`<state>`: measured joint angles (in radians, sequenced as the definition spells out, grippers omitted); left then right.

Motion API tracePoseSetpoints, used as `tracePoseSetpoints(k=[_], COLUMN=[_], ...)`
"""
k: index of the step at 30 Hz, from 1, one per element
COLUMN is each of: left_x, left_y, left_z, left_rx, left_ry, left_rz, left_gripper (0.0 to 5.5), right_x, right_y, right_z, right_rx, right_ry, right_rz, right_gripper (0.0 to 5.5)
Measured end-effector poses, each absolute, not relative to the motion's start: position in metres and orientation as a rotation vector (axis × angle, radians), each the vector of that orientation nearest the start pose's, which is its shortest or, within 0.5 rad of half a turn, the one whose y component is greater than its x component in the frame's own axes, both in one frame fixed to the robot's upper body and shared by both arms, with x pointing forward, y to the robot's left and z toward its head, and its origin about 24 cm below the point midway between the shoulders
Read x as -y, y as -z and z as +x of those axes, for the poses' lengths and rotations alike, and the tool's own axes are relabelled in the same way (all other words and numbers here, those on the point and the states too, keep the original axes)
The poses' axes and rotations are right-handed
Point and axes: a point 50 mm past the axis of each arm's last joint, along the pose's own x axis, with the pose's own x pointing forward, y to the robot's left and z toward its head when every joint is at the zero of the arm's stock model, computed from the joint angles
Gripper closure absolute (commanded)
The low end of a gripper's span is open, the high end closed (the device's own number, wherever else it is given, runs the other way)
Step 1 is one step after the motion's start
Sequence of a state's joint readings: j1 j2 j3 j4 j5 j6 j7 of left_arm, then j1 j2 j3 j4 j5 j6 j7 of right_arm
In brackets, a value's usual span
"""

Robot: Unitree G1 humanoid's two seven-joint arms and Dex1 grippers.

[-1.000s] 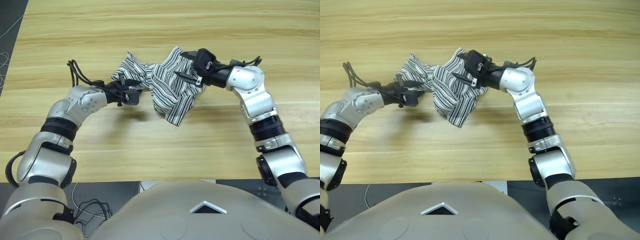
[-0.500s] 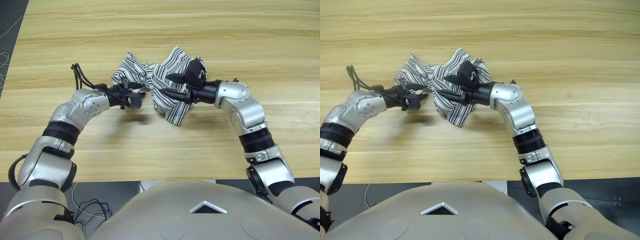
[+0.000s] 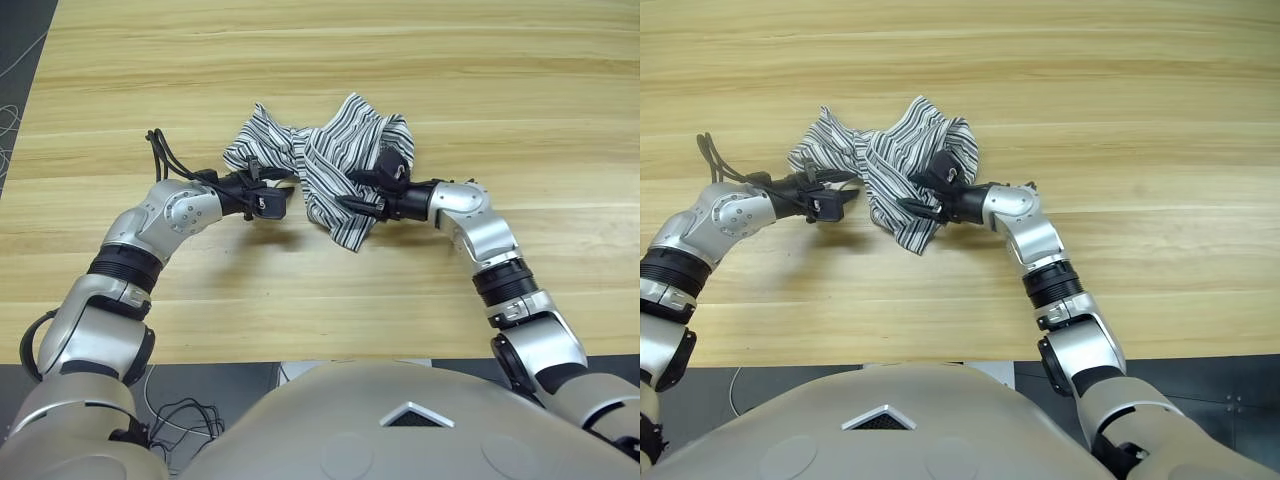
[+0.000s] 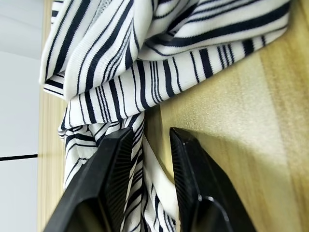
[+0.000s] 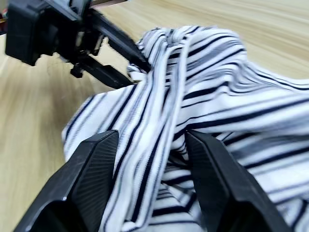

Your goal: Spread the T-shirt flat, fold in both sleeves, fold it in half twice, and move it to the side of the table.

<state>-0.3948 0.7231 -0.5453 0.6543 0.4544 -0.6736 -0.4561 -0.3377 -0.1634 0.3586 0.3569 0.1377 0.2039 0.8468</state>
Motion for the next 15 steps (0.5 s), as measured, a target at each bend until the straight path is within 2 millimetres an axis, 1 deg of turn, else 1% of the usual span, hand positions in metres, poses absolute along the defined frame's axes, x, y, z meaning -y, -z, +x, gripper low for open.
tracePoseSetpoints(k=[3,4,6,12,15], left_x=[-0.206,-0.205,-0.204,-0.202,-0.201], left_y=[-0.011,-0.011,-0.010,-0.009,-0.009], left_z=[0.268,0.268,0.267,0.265,0.264], left_rx=[-0.082,-0.080,-0.077,-0.071,-0.069], left_ry=[1.128,1.129,1.131,1.134,1.135], left_rz=[1.241,1.238,1.231,1.220,1.213], left_gripper=[4.04,4.04,4.04,4.04,4.04], right_x=[0.060,0.059,0.058,0.057,0.058], right_y=[-0.017,-0.017,-0.019,-0.032,-0.034], right_z=[0.264,0.262,0.256,0.246,0.241], right_rx=[-0.347,-0.342,-0.336,-0.294,-0.290], right_ry=[-1.223,-1.228,-1.245,-1.270,-1.272], right_rz=[-0.063,-0.065,-0.075,-0.117,-0.130], right_gripper=[3.45,3.73,4.09,5.32,5.37])
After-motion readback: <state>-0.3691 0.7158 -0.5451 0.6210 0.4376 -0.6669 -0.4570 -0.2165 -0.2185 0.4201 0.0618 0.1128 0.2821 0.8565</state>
